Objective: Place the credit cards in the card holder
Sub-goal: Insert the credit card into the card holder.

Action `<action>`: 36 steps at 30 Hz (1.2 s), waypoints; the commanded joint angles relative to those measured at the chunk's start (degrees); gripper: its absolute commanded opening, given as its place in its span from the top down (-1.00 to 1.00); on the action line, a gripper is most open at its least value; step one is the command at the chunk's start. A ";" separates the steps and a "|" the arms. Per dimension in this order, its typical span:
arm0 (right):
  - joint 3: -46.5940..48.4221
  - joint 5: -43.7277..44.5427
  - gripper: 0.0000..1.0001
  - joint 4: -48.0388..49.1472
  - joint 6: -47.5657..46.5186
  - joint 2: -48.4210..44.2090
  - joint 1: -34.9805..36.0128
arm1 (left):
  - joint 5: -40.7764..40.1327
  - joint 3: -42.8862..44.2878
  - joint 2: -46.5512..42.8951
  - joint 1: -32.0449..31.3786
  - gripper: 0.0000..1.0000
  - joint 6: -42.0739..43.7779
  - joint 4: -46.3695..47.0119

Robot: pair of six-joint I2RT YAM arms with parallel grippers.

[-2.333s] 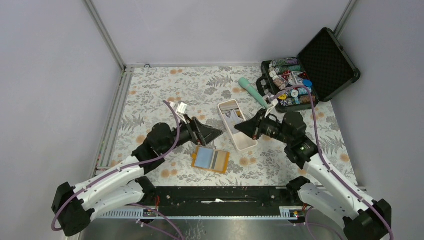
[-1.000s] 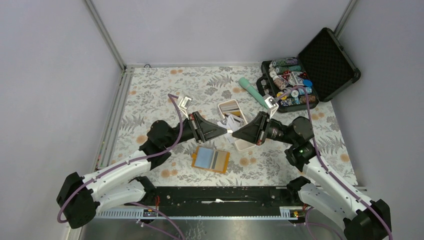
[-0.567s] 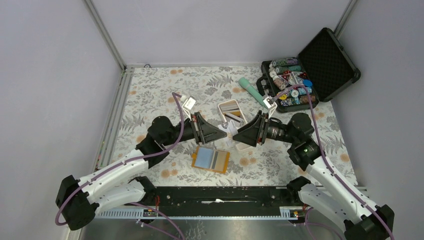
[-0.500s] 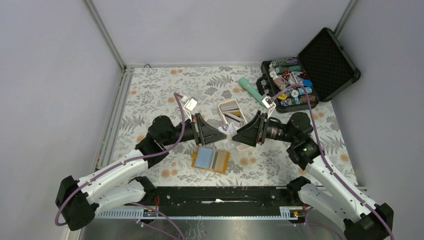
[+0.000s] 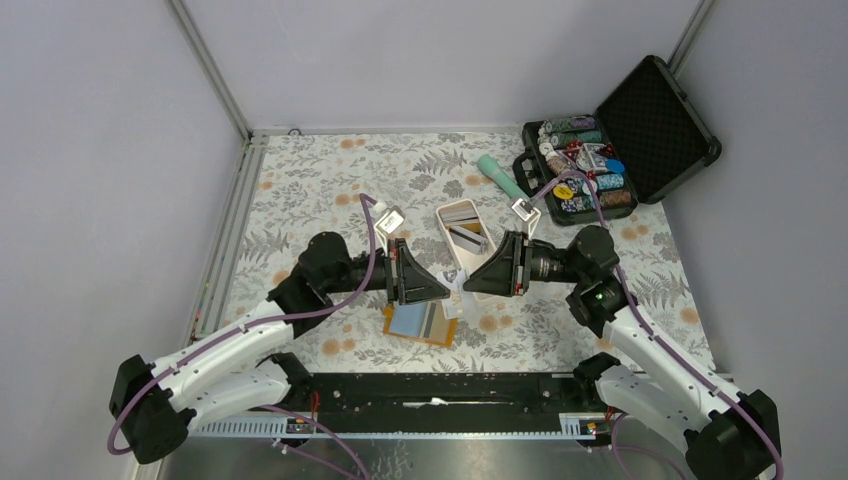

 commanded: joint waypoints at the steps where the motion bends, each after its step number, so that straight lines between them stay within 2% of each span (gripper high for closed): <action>1: -0.61 -2.61 0.46 5.86 2.76 -0.11 0.01 | 2.38 1.16 -0.26 0.36 1.00 -0.23 4.78; 9: -1.76 -3.09 0.49 5.48 2.18 0.66 0.10 | 1.55 0.78 -0.59 0.50 1.00 -0.68 5.61; 13: -2.41 -3.33 0.70 6.06 2.09 0.59 0.10 | 1.56 0.99 -0.25 0.49 1.00 -0.55 5.42; 16: -2.49 -3.38 0.78 6.62 2.10 0.91 0.08 | 1.21 0.98 0.12 0.49 1.00 -0.05 4.67; 19: -1.98 -3.19 1.00 6.70 1.97 2.85 0.10 | -0.73 0.45 0.78 0.49 1.00 0.44 4.02; 22: -3.26 -2.78 1.00 8.30 2.44 3.62 0.10 | -1.98 0.58 2.14 0.49 0.97 0.55 4.11; 23: -3.94 -1.62 1.00 8.36 2.10 3.27 0.09 | -2.53 0.89 2.49 0.49 0.81 0.79 3.07; 25: -4.49 1.01 1.00 6.68 0.53 2.34 0.10 | -3.72 1.92 2.81 0.50 0.72 1.71 0.93; 26: -4.66 2.39 1.00 5.41 -0.36 1.63 0.10 | -4.59 2.40 2.78 0.52 0.55 2.23 -0.52; 27: -4.73 3.51 1.00 4.38 -1.09 1.05 0.06 | -5.67 2.74 2.48 0.57 0.23 2.76 -2.16; 29: -4.61 5.75 1.00 1.23 -3.03 -0.17 0.07 | -9.41 2.70 1.48 0.58 -0.63 3.61 -5.01; 30: -4.30 6.67 1.00 -0.36 -4.13 -0.76 0.07 | -11.20 2.43 0.68 0.66 -0.87 3.99 -5.98; 31: -4.11 7.80 1.00 -2.14 -5.21 -1.19 0.02 | -12.73 2.22 -0.08 0.83 -0.96 4.37 -7.02; 36: -3.55 13.96 1.00 -10.48 -9.33 -2.90 -0.02 | -19.38 0.63 -6.22 2.82 -0.98 6.41 -14.50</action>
